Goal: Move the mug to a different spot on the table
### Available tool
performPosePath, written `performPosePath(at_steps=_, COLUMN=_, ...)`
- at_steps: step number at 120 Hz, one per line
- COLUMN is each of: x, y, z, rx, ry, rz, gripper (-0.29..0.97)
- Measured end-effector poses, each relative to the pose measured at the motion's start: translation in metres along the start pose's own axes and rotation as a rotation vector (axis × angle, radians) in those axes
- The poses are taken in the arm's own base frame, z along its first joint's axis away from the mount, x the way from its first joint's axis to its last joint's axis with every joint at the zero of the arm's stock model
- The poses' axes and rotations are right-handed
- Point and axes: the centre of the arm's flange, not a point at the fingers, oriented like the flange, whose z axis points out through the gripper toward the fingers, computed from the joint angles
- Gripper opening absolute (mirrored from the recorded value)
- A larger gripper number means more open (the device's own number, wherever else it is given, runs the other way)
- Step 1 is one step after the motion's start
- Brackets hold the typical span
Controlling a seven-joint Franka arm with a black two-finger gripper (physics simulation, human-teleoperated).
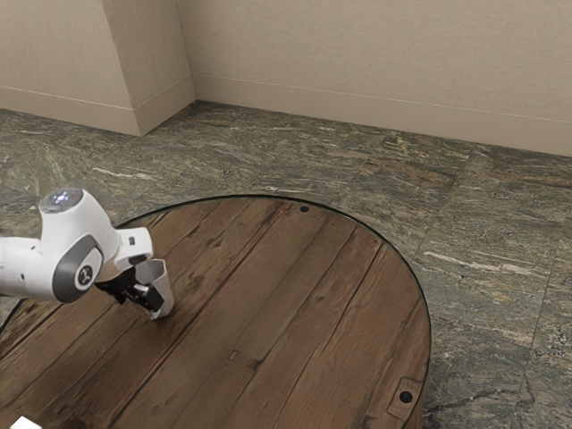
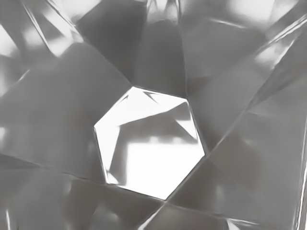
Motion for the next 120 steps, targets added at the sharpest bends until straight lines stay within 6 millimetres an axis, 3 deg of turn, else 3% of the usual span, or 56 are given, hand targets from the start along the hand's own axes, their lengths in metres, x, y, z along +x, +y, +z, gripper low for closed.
performPosePath(at_steps=21, x=0.001, y=0.0, z=0.001, rx=0.004, ry=0.014, rz=0.013, gripper=0.35)
performPosePath(at_steps=41, x=0.003, y=0.001, z=-0.001, rx=0.008, ry=0.034, rz=0.025, gripper=0.19)
performPosePath(at_steps=68, x=0.012, y=0.002, z=-0.012, rx=0.022, ry=0.107, rz=0.057, gripper=0.12)
performPosePath(at_steps=85, x=0.02, y=0.004, z=-0.034, rx=0.031, ry=0.182, rz=0.087, gripper=0.09)
performPosePath(at_steps=95, x=0.013, y=0.018, z=-0.044, rx=0.02, ry=0.206, rz=0.12, gripper=0.11)
performPosePath(at_steps=120, x=-0.015, y=0.078, z=-0.055, rx=-0.027, ry=0.259, rz=0.203, gripper=0.04)
